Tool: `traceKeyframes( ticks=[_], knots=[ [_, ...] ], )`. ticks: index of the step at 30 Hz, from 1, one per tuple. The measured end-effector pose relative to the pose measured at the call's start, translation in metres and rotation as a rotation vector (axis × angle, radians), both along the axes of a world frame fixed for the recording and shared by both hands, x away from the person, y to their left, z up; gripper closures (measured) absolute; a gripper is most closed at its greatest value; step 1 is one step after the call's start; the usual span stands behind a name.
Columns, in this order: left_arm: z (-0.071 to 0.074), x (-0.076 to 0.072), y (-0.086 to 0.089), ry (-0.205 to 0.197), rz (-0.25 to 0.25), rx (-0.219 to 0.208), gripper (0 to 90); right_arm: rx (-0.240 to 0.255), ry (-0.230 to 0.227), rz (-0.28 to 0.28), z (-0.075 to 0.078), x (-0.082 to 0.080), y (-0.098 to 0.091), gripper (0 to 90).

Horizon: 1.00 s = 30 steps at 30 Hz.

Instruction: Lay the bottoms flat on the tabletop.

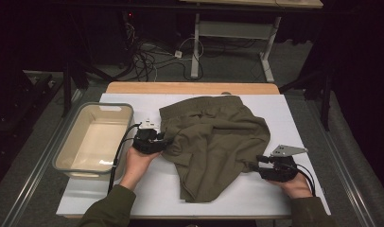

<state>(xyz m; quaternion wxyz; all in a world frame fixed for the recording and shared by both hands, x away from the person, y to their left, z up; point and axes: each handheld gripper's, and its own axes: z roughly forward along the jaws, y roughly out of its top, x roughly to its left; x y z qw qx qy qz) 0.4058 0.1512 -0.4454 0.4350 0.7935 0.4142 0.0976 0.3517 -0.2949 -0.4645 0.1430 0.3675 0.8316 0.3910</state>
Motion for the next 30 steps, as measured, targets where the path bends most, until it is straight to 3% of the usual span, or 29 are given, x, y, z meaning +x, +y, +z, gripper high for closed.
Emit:
traceKeyframes(
  ticks=[1, 4, 5, 7, 8, 9, 10, 12, 14, 18, 25, 30],
  knots=[
    [0.003, -0.002, 0.001, -0.006, -0.003, -0.001, 41.0, 0.0, 0.0, 0.001, 0.0, 0.0, 0.0, 50.6],
    [0.016, -0.011, 0.003, -0.048, 0.004, -0.006, 34.1, 0.0, 0.0, 0.002, 0.0, 0.0, 0.0, 50.6],
    [0.026, -0.017, 0.004, -0.073, -0.004, -0.025, 33.2, 0.0, 0.0, 0.002, 0.0, 0.0, 0.0, 50.6],
    [0.03, -0.019, 0.004, -0.081, -0.016, -0.032, 33.2, 0.0, 0.0, 0.002, 0.0, 0.0, 0.0, 50.6],
    [0.036, -0.024, 0.001, -0.094, -0.054, -0.038, 33.2, 0.0, 0.001, 0.002, 0.0, 0.0, 0.0, 50.6],
    [0.036, -0.024, 0.001, -0.094, -0.054, -0.038, 33.2, 0.0, 0.0, 0.002, 0.0, 0.0, 0.0, 50.6],
    [0.04, -0.029, -0.005, -0.094, -0.098, -0.041, 33.2, 0.0, 0.001, 0.002, 0.0, 0.0, 0.001, 50.6],
    [0.041, -0.031, -0.009, -0.094, -0.118, -0.044, 33.2, -0.001, 0.001, 0.001, 0.0, 0.0, 0.001, 50.6],
    [0.04, -0.035, -0.023, -0.081, -0.189, -0.037, 33.2, 0.0, 0.002, 0.001, 0.0, 0.0, 0.0, 50.6],
    [0.035, -0.042, -0.043, -0.063, -0.264, -0.017, 33.2, 0.001, 0.003, 0.002, 0.0, 0.0, 0.0, 50.6],
    [0.017, -0.051, -0.08, -0.019, -0.356, 0.034, 33.2, -0.001, 0.003, 0.003, 0.0, 0.0, 0.001, 50.4],
    [0.001, -0.057, -0.101, 0.005, -0.391, 0.112, 33.3, 0.0, 0.003, 0.003, -0.001, 0.0, 0.001, 50.4]
  ],
)
